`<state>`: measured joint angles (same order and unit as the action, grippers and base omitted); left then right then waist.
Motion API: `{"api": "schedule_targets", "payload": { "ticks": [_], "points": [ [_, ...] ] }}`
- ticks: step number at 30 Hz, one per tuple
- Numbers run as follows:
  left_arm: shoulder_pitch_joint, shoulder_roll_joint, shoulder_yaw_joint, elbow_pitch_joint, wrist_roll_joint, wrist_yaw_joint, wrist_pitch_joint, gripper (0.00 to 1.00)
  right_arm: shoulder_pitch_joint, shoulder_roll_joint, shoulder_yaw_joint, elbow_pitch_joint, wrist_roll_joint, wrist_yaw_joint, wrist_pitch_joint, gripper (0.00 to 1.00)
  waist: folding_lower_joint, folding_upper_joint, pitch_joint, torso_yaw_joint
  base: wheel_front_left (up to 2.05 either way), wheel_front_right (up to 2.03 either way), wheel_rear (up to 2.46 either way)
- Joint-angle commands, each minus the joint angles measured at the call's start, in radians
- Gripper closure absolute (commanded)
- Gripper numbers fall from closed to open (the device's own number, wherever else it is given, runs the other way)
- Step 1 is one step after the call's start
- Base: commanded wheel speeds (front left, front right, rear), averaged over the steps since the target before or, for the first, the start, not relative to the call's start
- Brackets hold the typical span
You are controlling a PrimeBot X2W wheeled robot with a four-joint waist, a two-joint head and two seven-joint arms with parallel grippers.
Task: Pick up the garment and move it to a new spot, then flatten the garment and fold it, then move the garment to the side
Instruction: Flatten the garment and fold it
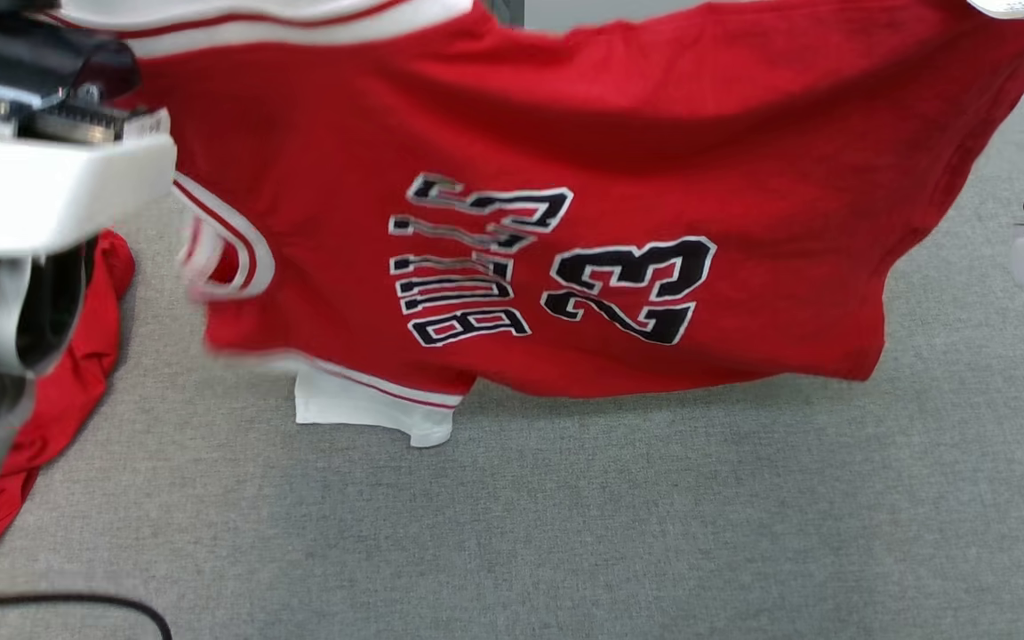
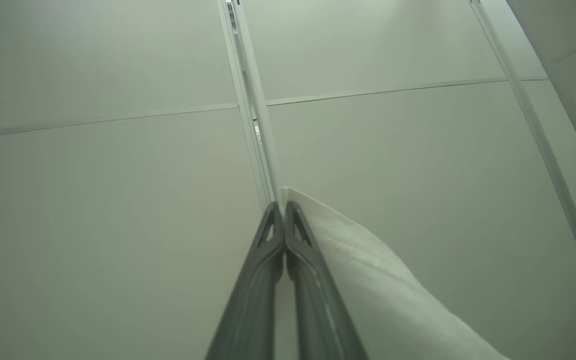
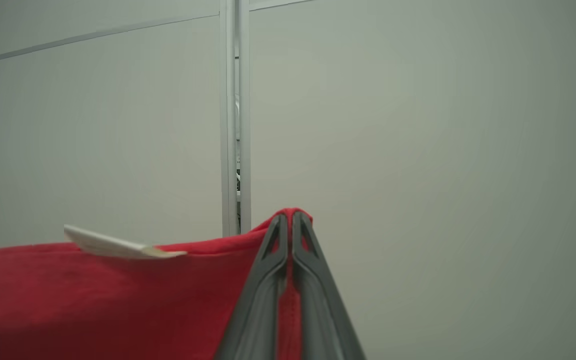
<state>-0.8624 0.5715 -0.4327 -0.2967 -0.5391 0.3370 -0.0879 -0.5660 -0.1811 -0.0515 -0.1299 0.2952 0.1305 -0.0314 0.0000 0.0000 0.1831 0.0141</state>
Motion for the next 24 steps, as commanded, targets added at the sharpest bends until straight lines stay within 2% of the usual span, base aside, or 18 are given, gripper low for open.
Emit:
{"api": "schedule_targets", "payload": {
  "ticks": [1,7,15,20,24],
  "points": [
    [-0.041,-0.007,-0.009,0.043,-0.016,-0.024,0.019,1.0,-0.036,-0.009,0.004,0.041,0.015,0.001,-0.005,1.0,0.0,0.0,0.007,-0.002,0.0,0.0,0.0],
    [-0.17,-0.04,-0.041,0.222,-0.035,-0.101,0.045,1.0,-0.164,-0.038,0.052,0.205,0.051,0.0,-0.014,1.0,0.0,0.0,0.028,-0.013,0.0,0.0,0.0],
    [-0.463,-0.145,-0.088,0.655,-0.001,-0.223,-0.029,1.0,-0.502,-0.058,0.14,0.589,0.08,0.001,-0.1,1.0,0.0,0.0,0.081,-0.021,0.0,0.0,0.0],
    [-0.637,-0.197,-0.106,0.9,0.04,-0.275,-0.112,1.0,-0.709,-0.028,0.153,0.816,0.112,0.001,-0.169,1.0,0.0,0.0,0.111,-0.024,0.0,0.0,0.0],
    [-0.74,-0.229,-0.104,1.036,0.057,-0.297,-0.152,1.0,-0.834,-0.003,0.18,0.956,0.097,0.001,-0.208,1.0,0.0,0.0,0.149,-0.023,0.0,0.0,0.0]
  ]
}}
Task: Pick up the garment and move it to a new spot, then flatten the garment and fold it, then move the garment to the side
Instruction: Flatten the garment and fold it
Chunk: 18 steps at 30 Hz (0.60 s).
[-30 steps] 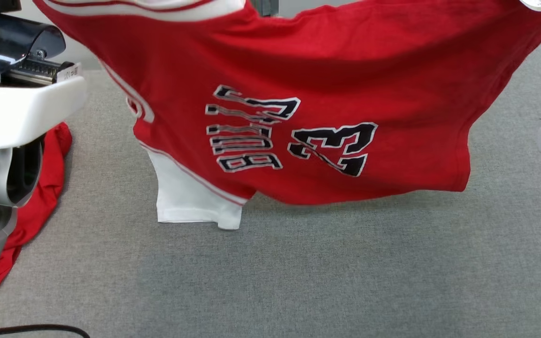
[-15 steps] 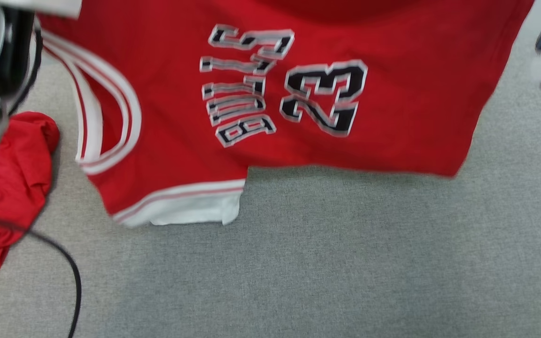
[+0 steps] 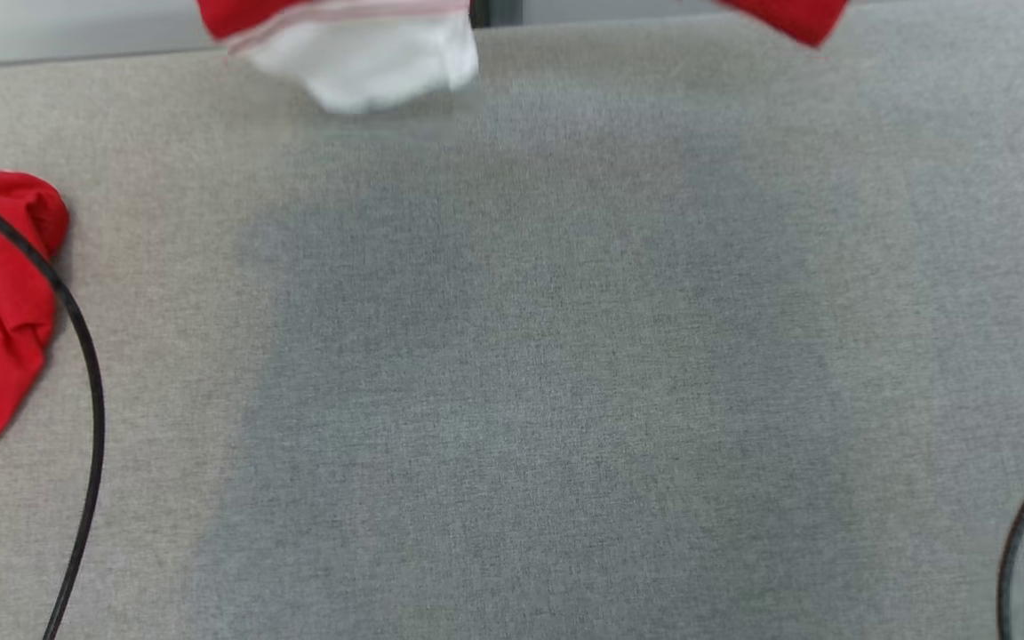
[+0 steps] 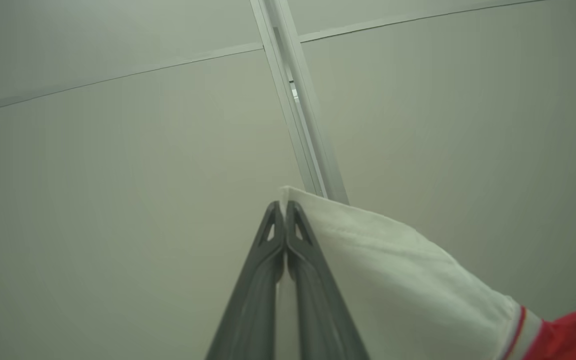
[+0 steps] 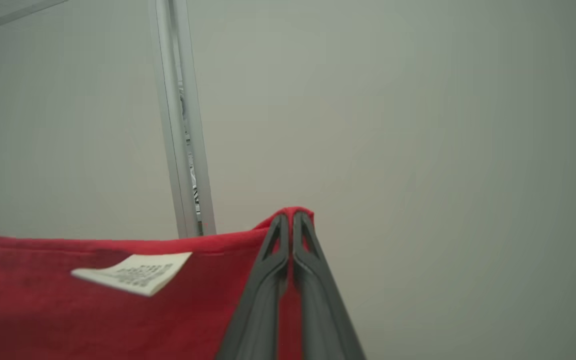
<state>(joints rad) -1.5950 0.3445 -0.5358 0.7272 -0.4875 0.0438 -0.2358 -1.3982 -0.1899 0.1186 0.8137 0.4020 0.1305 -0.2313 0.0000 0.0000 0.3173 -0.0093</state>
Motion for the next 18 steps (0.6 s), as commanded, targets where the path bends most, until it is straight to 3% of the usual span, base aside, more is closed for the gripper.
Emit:
{"api": "schedule_targets", "payload": {
  "ticks": [1,9,12,18],
  "points": [
    [-0.023,-0.004,-0.005,0.038,0.015,-0.012,-0.011,1.0,-0.019,0.016,0.026,0.04,-0.013,0.001,-0.015,1.0,0.0,0.0,0.023,0.001,0.0,0.0,0.0],
    [0.029,-0.074,0.026,0.158,-0.01,-0.078,-0.026,1.0,-0.029,0.044,0.144,0.201,0.046,0.0,-0.034,1.0,0.0,0.0,0.115,0.028,0.0,0.0,0.0],
    [0.141,-0.091,0.06,0.098,-0.005,-0.088,-0.026,1.0,0.022,0.029,0.181,0.214,0.089,0.0,-0.035,1.0,0.0,0.0,0.139,0.043,0.0,0.0,0.0],
    [0.437,-0.117,0.189,-0.14,0.008,-0.07,-0.026,1.0,0.197,-0.032,0.216,0.097,0.222,0.0,-0.035,1.0,0.0,0.0,0.148,0.062,0.0,0.0,0.0]
  ]
}}
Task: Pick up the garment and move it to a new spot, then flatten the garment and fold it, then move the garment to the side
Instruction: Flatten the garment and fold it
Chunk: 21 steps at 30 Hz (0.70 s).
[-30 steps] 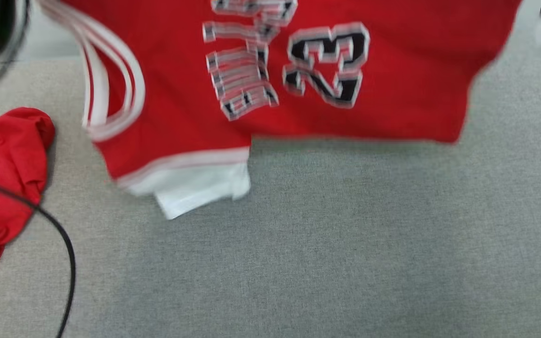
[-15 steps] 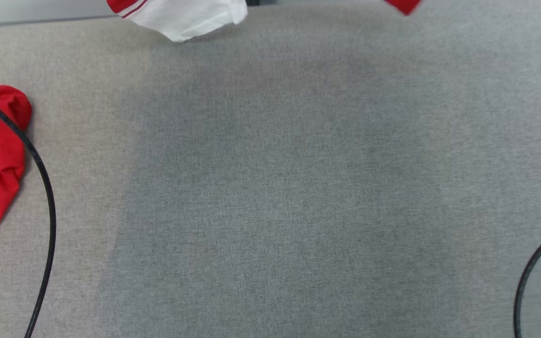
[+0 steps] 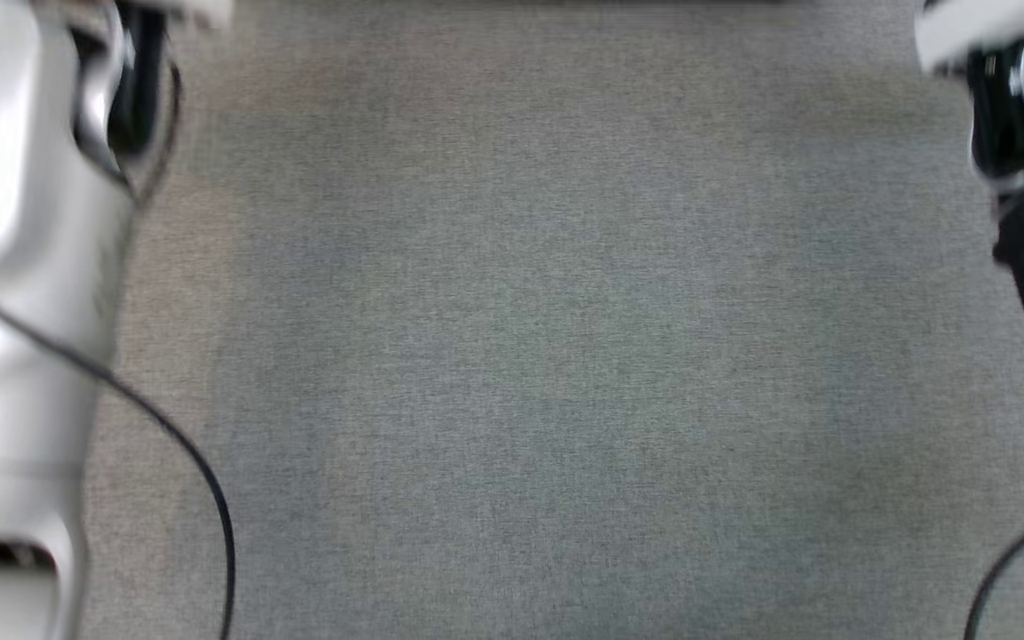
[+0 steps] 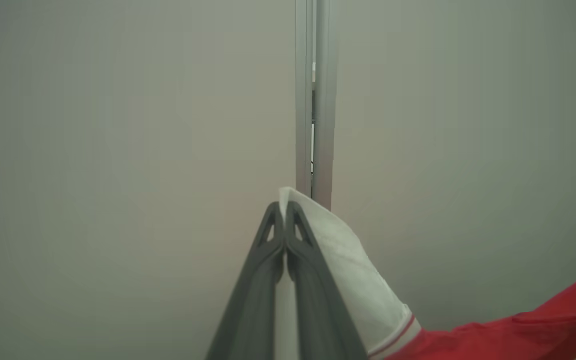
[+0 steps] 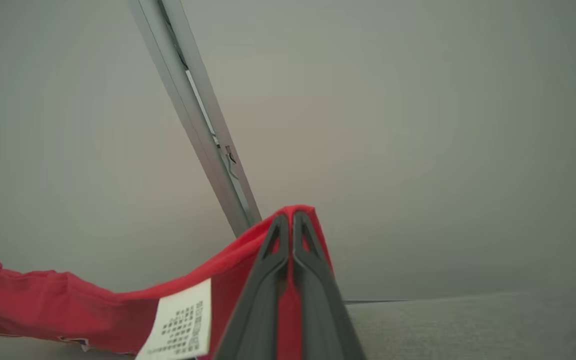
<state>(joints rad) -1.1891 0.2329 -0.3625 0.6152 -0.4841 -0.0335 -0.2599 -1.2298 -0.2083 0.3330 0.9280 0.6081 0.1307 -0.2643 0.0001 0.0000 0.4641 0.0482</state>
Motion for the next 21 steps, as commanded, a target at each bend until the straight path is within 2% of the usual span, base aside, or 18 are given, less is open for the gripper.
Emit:
{"api": "schedule_targets", "payload": {
  "ticks": [1,4,7,8,16,21],
  "points": [
    [0.093,-0.011,0.036,-0.071,0.014,0.013,-0.002,1.0,0.07,-0.027,0.008,-0.046,0.038,0.0,-0.002,1.0,-0.0001,0.0,-0.003,0.009,0.0,0.0,0.0],
    [0.269,-0.018,0.081,-0.215,0.045,0.024,-0.002,1.0,0.196,-0.07,0.013,-0.127,0.092,0.0,-0.002,1.0,-0.0001,0.0,-0.012,0.016,0.0,0.0,0.0],
    [0.433,-0.022,0.114,-0.335,0.068,0.032,-0.002,1.0,0.328,-0.078,0.003,-0.189,0.132,0.001,-0.002,1.0,-0.0001,0.0,-0.034,0.014,0.0,0.0,0.0],
    [0.433,-0.022,0.114,-0.335,0.068,0.032,-0.002,1.0,0.328,-0.078,0.003,-0.189,0.132,0.001,-0.002,1.0,-0.0001,0.0,-0.034,0.014,0.0,0.0,0.0],
    [0.808,0.007,0.15,-0.518,0.1,0.053,-0.002,1.0,0.643,-0.063,0.003,-0.326,0.174,0.0,-0.003,1.0,-0.0001,0.0,-0.118,-0.003,0.0,0.0,0.0],
    [1.009,0.027,0.154,-0.606,0.06,0.088,0.078,1.0,0.824,-0.062,-0.017,-0.391,0.177,0.0,-0.002,1.0,-0.0001,0.0,-0.189,0.002,0.0,0.0,0.0]
  ]
}}
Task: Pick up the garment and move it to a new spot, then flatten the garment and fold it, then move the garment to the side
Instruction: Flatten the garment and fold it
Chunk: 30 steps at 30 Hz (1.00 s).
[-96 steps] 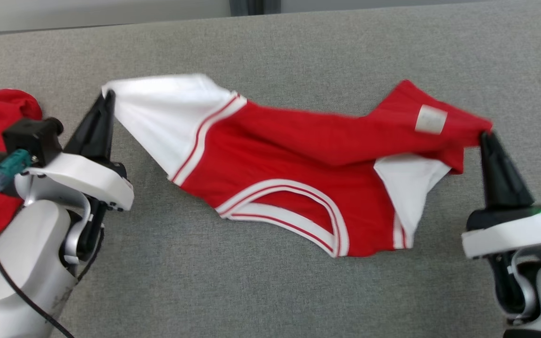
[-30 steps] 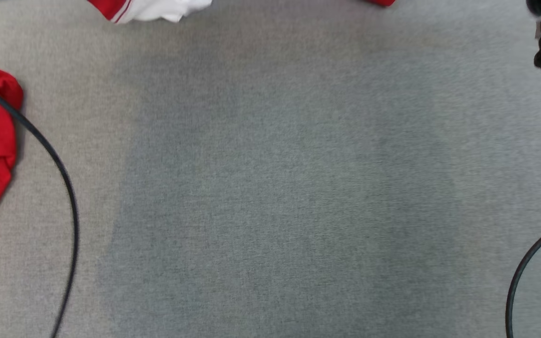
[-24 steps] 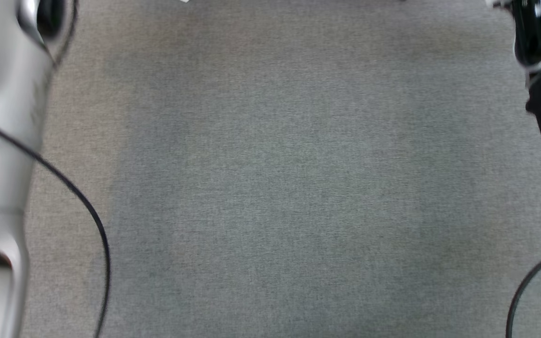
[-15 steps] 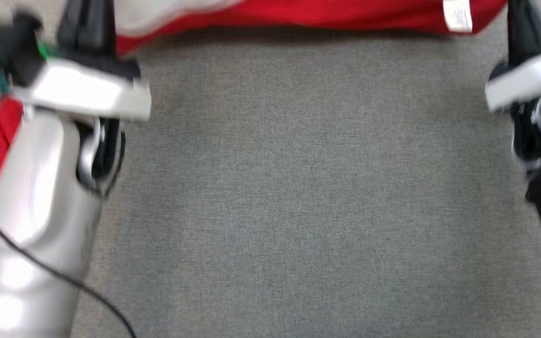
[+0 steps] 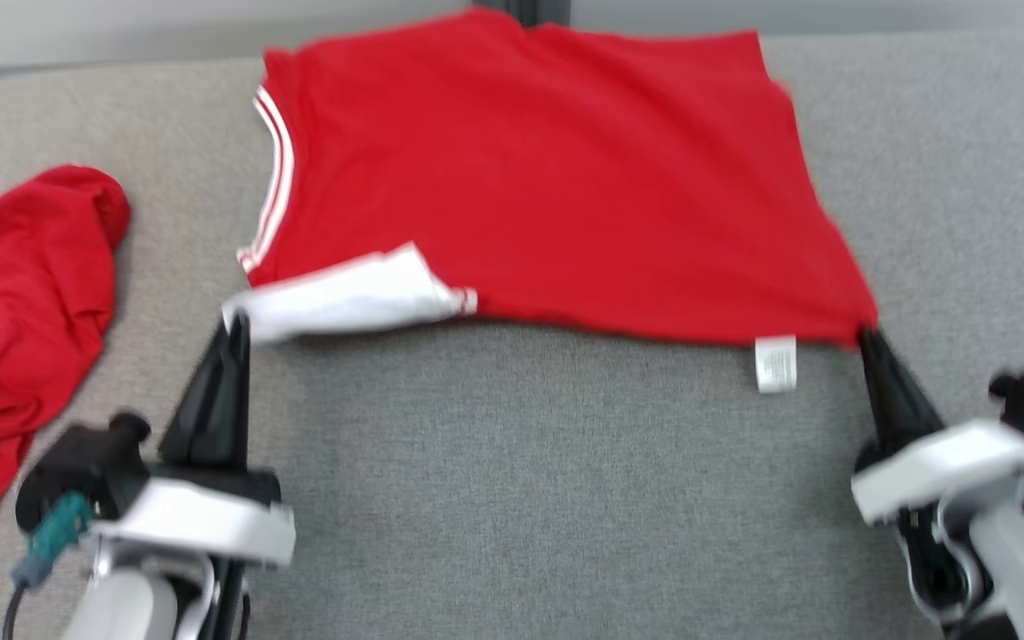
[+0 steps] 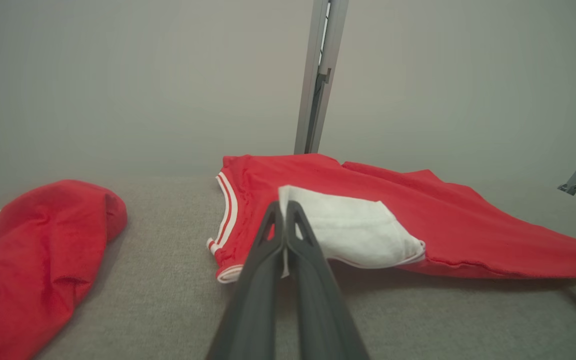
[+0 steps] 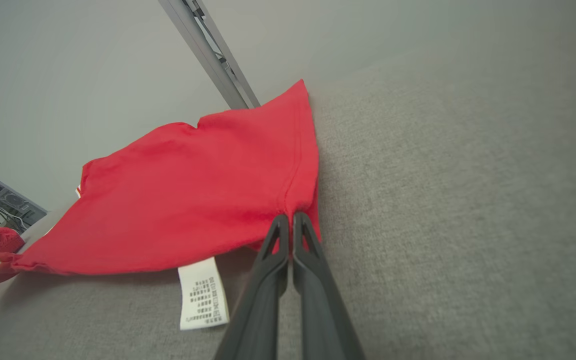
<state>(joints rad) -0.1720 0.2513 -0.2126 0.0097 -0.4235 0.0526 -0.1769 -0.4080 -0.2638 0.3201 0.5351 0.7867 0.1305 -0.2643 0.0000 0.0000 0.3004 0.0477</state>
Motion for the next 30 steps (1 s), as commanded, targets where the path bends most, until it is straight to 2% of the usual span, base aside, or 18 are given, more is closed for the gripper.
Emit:
{"api": "schedule_targets", "payload": {
  "ticks": [1,5,10,19,24,30],
  "points": [
    [0.027,0.009,0.003,-0.023,-0.009,0.009,0.011,1.0,0.037,-0.008,-0.008,-0.013,-0.004,0.001,-0.003,1.0,0.0,0.0,-0.041,0.004,0.0,0.0,0.0],
    [0.182,0.033,-0.006,-0.156,-0.03,0.052,0.121,1.0,0.207,-0.013,-0.076,-0.099,-0.02,0.001,-0.002,1.0,0.0,0.0,-0.1,0.021,0.0,0.0,0.0],
    [0.315,0.081,-0.008,-0.316,-0.046,0.093,0.263,1.0,0.378,0.017,-0.154,-0.2,-0.036,0.001,0.061,1.0,0.0,0.0,-0.144,0.043,0.0,0.0,0.0],
    [0.463,0.151,0.016,-0.509,-0.073,0.157,0.442,1.0,0.629,0.113,-0.283,-0.444,-0.099,0.001,0.306,1.0,0.0,0.0,-0.178,0.045,0.0,0.0,0.0],
    [0.521,0.19,0.02,-0.571,-0.093,0.167,0.515,1.0,0.725,0.156,-0.369,-0.564,-0.162,0.001,0.441,1.0,0.0,0.0,-0.175,0.037,0.0,0.0,0.0],
    [0.552,0.225,0.037,-0.628,-0.099,0.176,0.558,1.0,0.762,0.186,-0.446,-0.673,-0.21,0.0,0.533,1.0,0.0,0.0,-0.164,0.026,0.0,0.0,0.0]
  ]
}}
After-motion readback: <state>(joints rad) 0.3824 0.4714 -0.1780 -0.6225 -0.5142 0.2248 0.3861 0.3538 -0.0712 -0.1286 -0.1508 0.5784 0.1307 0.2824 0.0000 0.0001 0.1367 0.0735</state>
